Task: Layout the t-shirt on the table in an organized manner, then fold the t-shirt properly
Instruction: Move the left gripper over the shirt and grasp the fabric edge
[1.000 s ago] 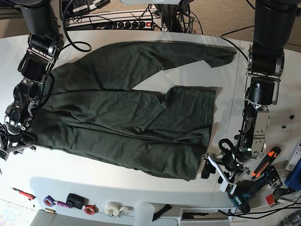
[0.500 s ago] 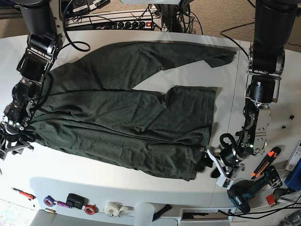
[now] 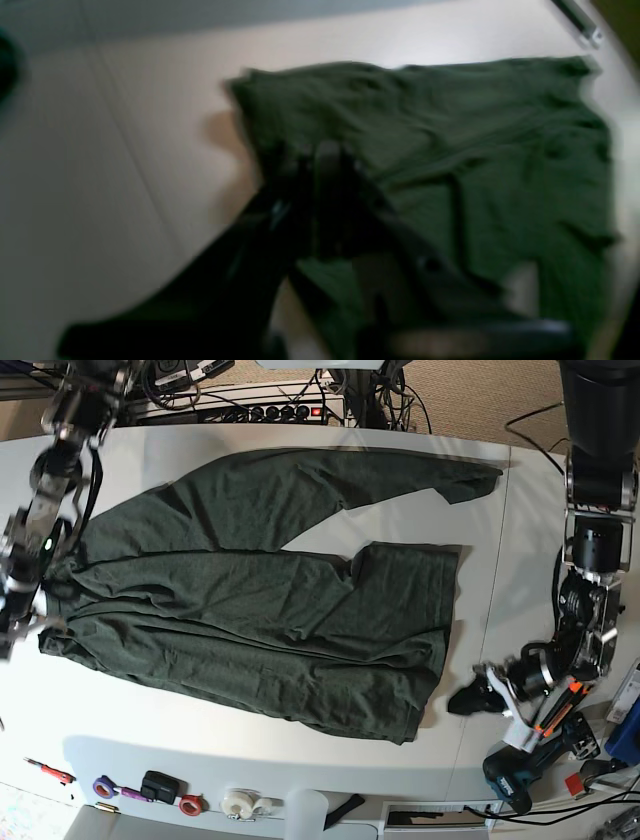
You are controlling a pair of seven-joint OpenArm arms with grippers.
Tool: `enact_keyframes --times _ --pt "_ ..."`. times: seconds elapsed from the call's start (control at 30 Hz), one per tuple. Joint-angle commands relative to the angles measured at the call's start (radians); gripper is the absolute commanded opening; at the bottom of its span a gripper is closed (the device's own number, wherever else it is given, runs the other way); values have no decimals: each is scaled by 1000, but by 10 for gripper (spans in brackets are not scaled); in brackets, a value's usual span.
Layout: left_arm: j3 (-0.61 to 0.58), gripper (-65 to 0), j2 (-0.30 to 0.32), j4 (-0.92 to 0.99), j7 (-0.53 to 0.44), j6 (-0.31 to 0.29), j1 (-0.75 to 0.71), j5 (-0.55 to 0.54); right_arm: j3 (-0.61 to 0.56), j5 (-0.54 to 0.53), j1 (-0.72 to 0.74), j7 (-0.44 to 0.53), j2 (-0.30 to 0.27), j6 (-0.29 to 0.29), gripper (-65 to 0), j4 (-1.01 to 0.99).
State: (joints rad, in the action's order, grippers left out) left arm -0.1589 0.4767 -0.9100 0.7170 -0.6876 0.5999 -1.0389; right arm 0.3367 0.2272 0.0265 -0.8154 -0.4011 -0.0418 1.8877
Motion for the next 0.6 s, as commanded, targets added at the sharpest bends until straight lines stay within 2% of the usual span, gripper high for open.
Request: enact_keyframes --times 0.0,0.13,0.23,0.3,0.4,0.47,0.57 --pt "5 -650 4 -16 32 -11 10 -64 5 9 -24 -1 -19 -7 -650 27" --pt "5 -650 -32 -50 227 -11 -69 -222 5 29 -168 -22 6 -7 -650 36" --pt "5 -650 -72 -68 320 -11 -111 -309 5 65 -248 -22 33 -8 -650 36" --pt "5 -650 -98 -72 342 -11 -124 -314 6 66 -281 -21 42 -10 -650 37" --pt "5 -650 -123 -72 347 -11 -130 -255 10 14 -312 -20 44 -21 -650 36" --pt "5 -650 -128 -74 353 -11 -130 -225 42 -54 -314 -6 61 -23 -650 35" --pt "5 -650 -127 -127 333 -11 -144 -206 155 -193 -310 84 126 -3 -650 35"
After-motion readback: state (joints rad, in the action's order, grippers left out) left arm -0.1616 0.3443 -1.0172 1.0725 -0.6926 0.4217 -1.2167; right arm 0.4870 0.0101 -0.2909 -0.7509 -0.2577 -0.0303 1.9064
